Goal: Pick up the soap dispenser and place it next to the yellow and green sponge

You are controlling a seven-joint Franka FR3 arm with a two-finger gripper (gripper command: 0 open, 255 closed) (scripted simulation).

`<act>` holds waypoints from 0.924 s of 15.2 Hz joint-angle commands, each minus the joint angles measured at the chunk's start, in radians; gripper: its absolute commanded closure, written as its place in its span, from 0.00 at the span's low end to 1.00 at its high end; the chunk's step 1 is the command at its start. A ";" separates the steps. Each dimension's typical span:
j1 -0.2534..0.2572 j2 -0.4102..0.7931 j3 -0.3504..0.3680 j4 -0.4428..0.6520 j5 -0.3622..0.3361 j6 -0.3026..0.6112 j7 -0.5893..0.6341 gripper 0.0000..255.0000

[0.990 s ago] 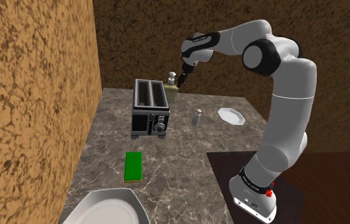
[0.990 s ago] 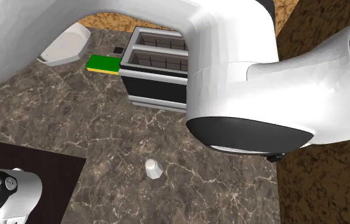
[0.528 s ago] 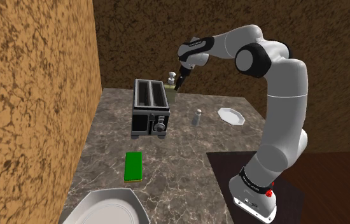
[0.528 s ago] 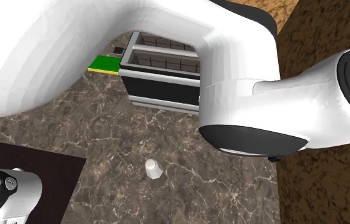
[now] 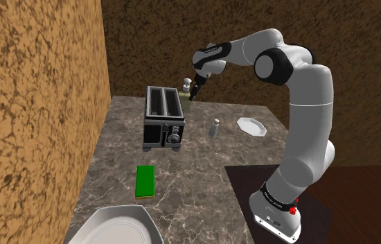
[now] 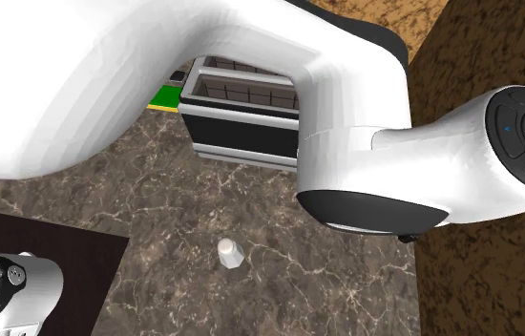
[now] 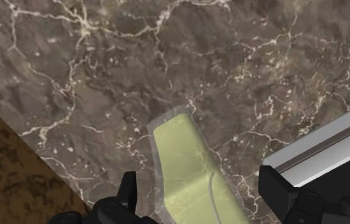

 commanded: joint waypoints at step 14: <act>0.002 -0.019 -0.004 0.013 -0.009 -0.030 0.010 1.00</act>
